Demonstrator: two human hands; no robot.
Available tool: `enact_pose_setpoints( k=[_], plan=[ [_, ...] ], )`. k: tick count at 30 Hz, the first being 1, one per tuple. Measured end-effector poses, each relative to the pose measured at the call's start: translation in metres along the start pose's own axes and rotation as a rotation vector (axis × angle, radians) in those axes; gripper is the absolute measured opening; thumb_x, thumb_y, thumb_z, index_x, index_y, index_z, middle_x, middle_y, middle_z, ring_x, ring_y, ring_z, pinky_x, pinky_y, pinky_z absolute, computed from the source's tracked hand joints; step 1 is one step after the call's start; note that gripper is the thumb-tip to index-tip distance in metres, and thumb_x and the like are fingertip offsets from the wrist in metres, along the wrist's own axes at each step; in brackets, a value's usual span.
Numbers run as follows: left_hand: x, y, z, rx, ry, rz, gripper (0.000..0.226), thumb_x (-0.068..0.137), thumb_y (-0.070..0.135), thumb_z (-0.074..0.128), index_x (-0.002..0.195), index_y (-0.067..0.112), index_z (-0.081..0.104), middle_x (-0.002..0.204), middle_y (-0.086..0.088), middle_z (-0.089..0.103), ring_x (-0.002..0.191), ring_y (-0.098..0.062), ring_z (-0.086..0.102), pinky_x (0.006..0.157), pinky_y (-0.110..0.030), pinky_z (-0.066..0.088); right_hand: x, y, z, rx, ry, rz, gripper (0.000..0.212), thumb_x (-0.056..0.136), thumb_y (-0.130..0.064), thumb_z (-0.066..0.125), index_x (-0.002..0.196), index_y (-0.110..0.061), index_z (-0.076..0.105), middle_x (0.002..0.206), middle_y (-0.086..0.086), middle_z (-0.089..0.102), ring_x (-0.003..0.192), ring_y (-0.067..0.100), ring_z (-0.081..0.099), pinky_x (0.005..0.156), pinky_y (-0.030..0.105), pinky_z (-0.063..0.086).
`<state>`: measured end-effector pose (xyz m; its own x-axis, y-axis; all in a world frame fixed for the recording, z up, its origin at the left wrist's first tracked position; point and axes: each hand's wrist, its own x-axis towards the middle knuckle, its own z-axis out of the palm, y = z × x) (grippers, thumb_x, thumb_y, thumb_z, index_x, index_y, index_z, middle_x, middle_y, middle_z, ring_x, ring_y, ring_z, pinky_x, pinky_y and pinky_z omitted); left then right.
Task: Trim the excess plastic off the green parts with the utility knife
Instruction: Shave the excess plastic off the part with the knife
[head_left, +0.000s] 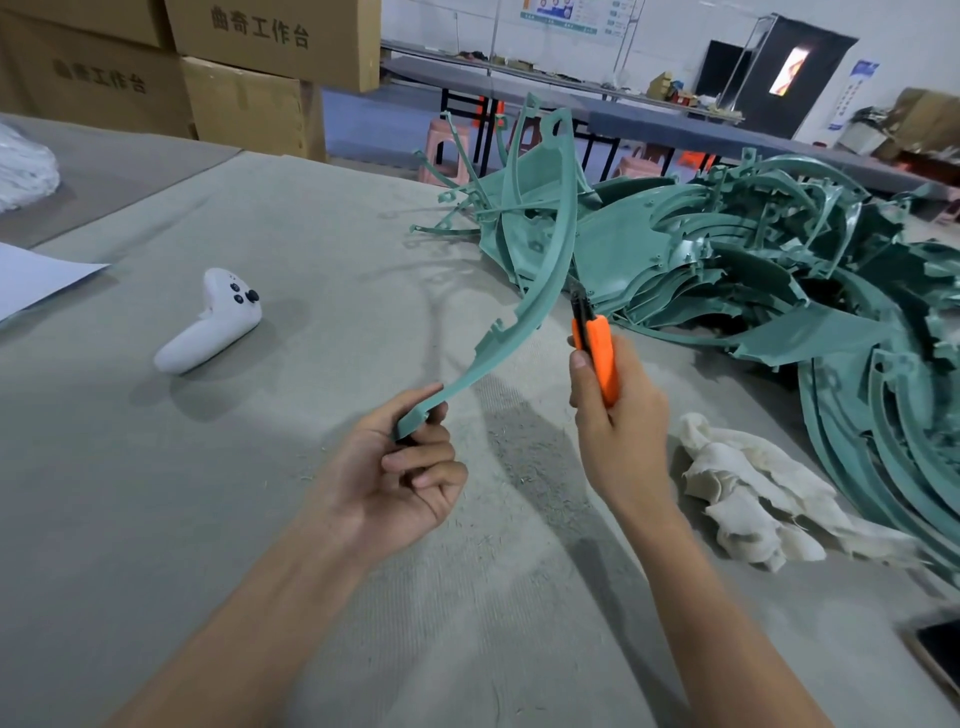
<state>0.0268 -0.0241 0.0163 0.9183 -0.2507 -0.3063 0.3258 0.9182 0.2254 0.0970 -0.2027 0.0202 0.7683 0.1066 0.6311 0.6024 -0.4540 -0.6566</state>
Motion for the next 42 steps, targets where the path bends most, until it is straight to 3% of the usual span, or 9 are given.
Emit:
enact_pose_setpoints(
  k=[12, 16, 24, 28, 31, 35, 37, 40, 42],
  plan=[
    [0.002, 0.0, 0.0, -0.049, 0.011, 0.003, 0.007, 0.062, 0.008, 0.068, 0.059, 0.005, 0.063, 0.042, 0.01, 0.044, 0.025, -0.004, 0.032, 0.033, -0.018, 0.025, -0.009, -0.003, 0.007, -0.031, -0.016, -0.113, 0.007, 0.103, -0.02, 0.047, 0.096, -0.021, 0.049, 0.058, -0.002, 0.043, 0.047, 0.017, 0.042, 0.04, 0.024, 0.029],
    [0.002, 0.001, -0.002, -0.134, -0.001, 0.007, 0.024, 0.079, 0.016, 0.053, 0.061, 0.004, 0.063, 0.041, 0.008, 0.045, 0.023, -0.005, 0.034, 0.03, -0.018, 0.028, -0.015, -0.005, 0.013, -0.043, -0.067, -0.171, 0.013, 0.103, -0.024, 0.047, 0.111, -0.017, 0.055, 0.058, -0.014, 0.036, 0.046, 0.009, 0.04, 0.045, 0.014, 0.027],
    [0.0, -0.005, 0.002, -0.136, -0.028, -0.066, 0.017, 0.074, 0.01, 0.057, 0.059, 0.002, 0.061, 0.04, 0.008, 0.043, 0.023, -0.005, 0.033, 0.032, -0.019, 0.026, -0.012, -0.012, 0.011, 0.065, 0.051, -0.162, 0.01, 0.1, -0.031, 0.044, 0.107, -0.035, 0.049, 0.063, 0.003, 0.052, 0.051, 0.018, 0.048, 0.046, 0.029, 0.038],
    [0.0, -0.007, 0.002, -0.022, -0.049, -0.075, 0.024, 0.056, -0.004, 0.08, 0.059, 0.005, 0.058, 0.041, 0.007, 0.042, 0.024, -0.004, 0.032, 0.032, -0.019, 0.026, -0.01, -0.021, 0.003, 0.44, 0.075, 0.109, 0.023, 0.091, -0.047, 0.054, 0.103, -0.028, 0.056, 0.065, 0.007, 0.056, 0.044, 0.019, 0.044, 0.04, 0.03, 0.036],
    [0.002, -0.007, 0.002, 0.229, 0.021, 0.075, 0.025, 0.064, 0.008, 0.077, 0.066, 0.015, 0.053, 0.048, 0.006, 0.039, 0.027, -0.005, 0.027, 0.035, -0.018, 0.023, -0.007, -0.023, -0.002, 0.68, 0.026, 0.348, 0.045, 0.084, -0.046, 0.067, 0.075, -0.005, 0.052, 0.055, 0.002, 0.051, 0.04, 0.013, 0.038, 0.038, 0.022, 0.031],
    [0.002, -0.004, 0.005, 0.625, 0.101, 0.245, 0.026, 0.067, 0.038, 0.076, 0.078, 0.018, 0.064, 0.06, 0.001, 0.052, 0.033, -0.007, 0.032, 0.037, -0.017, 0.026, -0.003, -0.021, -0.005, 0.666, 0.046, 0.531, 0.028, 0.093, -0.022, 0.067, 0.069, -0.017, 0.052, 0.051, 0.0, 0.053, 0.038, 0.011, 0.039, 0.038, 0.02, 0.034],
    [-0.001, -0.005, 0.009, 0.897, 0.257, 0.371, 0.058, 0.06, 0.071, 0.064, 0.06, 0.013, 0.071, 0.053, -0.005, 0.058, 0.035, -0.011, 0.04, 0.036, -0.017, 0.028, 0.001, -0.019, -0.01, 0.705, 0.119, 0.568, 0.036, 0.094, -0.02, 0.065, 0.06, -0.024, 0.055, 0.051, 0.0, 0.051, 0.039, 0.011, 0.039, 0.038, 0.021, 0.033],
    [-0.001, -0.006, 0.006, 1.206, 0.44, 1.009, 0.071, 0.06, 0.084, 0.058, 0.056, 0.013, 0.065, 0.05, 0.003, 0.058, 0.046, -0.009, 0.048, 0.045, -0.016, 0.037, 0.005, -0.015, -0.022, 0.739, 0.276, 0.572, 0.037, 0.094, -0.017, 0.063, 0.059, -0.023, 0.056, 0.051, -0.002, 0.048, 0.039, 0.01, 0.037, 0.039, 0.022, 0.032],
    [-0.005, -0.007, 0.006, 1.566, 0.349, 1.422, 0.06, 0.059, 0.075, 0.068, 0.087, 0.022, 0.065, 0.083, 0.011, 0.063, 0.079, -0.008, 0.055, 0.072, -0.016, 0.043, 0.005, -0.014, -0.026, 0.747, 0.293, 0.564, 0.033, 0.094, -0.016, 0.063, 0.063, -0.019, 0.053, 0.052, -0.001, 0.047, 0.04, 0.011, 0.035, 0.04, 0.022, 0.032]
  ],
)
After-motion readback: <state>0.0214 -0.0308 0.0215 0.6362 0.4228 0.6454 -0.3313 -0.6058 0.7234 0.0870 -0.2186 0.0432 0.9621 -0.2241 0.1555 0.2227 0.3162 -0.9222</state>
